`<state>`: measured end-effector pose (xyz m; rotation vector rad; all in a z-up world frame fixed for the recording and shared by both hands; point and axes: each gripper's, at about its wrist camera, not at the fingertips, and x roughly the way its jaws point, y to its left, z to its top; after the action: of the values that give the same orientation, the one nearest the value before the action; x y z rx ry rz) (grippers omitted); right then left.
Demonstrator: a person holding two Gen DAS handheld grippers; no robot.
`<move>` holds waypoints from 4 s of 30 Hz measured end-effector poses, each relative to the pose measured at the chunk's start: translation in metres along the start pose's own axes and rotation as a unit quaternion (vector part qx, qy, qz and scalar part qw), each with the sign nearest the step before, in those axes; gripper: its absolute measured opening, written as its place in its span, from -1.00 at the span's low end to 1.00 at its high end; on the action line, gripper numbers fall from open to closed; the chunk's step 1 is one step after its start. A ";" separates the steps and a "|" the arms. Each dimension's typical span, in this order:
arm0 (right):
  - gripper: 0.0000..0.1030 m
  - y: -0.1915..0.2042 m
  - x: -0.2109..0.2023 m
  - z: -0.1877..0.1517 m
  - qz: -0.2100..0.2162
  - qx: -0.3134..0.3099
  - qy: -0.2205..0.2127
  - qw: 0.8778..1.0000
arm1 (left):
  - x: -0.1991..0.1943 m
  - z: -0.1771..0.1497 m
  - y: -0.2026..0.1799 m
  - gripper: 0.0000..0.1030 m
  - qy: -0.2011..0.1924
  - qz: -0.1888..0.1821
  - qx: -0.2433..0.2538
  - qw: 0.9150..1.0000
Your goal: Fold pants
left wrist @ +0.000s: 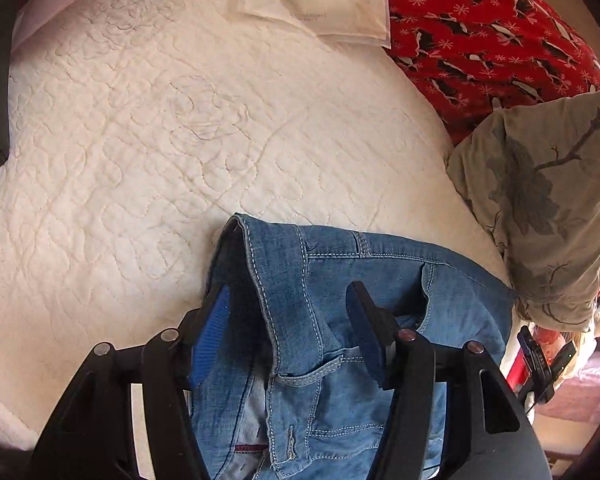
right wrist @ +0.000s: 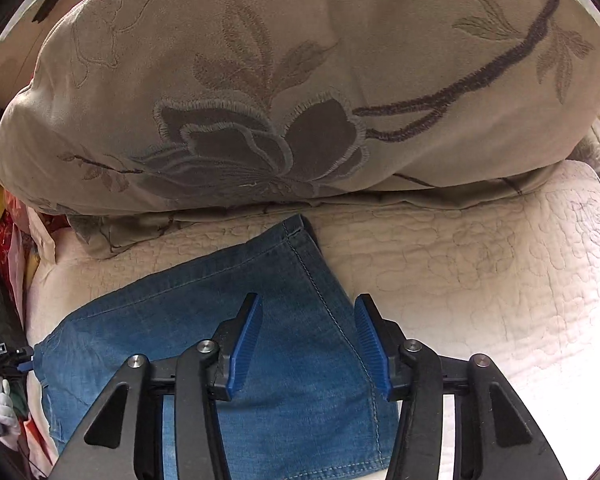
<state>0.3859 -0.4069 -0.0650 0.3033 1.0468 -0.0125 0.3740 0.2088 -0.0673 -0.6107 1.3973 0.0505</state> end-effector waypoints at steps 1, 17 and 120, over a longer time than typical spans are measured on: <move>0.09 0.004 0.004 0.004 -0.001 -0.003 -0.003 1.000 | 0.001 0.000 0.000 0.13 0.001 0.005 0.003 1.000; -0.39 0.038 0.070 0.025 -0.050 -0.067 0.005 0.996 | 0.028 0.016 -0.025 0.14 0.004 0.041 0.021 0.999; -0.25 -0.122 -0.243 -0.360 0.058 0.141 -0.076 0.985 | -0.083 -0.292 0.093 -0.55 -0.040 -0.009 0.073 0.996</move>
<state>-0.0610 -0.4650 -0.0534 0.6102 0.8749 -0.0786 0.0583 0.1889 -0.0382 -0.4946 1.3053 -0.0410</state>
